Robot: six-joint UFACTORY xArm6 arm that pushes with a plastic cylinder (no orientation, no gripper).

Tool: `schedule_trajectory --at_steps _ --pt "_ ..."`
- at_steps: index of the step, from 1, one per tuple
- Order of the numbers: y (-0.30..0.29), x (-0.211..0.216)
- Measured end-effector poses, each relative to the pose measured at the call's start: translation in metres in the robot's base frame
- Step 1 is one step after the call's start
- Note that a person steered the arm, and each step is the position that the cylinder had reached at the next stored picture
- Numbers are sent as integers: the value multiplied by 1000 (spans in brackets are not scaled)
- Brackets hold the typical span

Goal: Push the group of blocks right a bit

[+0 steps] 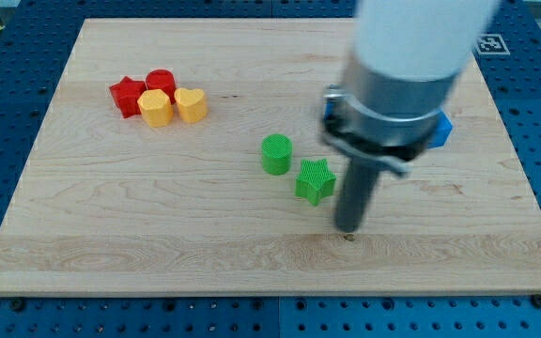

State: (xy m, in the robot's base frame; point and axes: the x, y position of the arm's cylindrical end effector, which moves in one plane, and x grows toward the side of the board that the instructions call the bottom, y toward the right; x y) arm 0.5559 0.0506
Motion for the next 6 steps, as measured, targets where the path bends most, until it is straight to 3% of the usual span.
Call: schedule_trajectory --at_steps 1,2,4,6 --pt "-78 -19" --pt "-81 -43" --pt "-1 -43" --pt "26 -42"
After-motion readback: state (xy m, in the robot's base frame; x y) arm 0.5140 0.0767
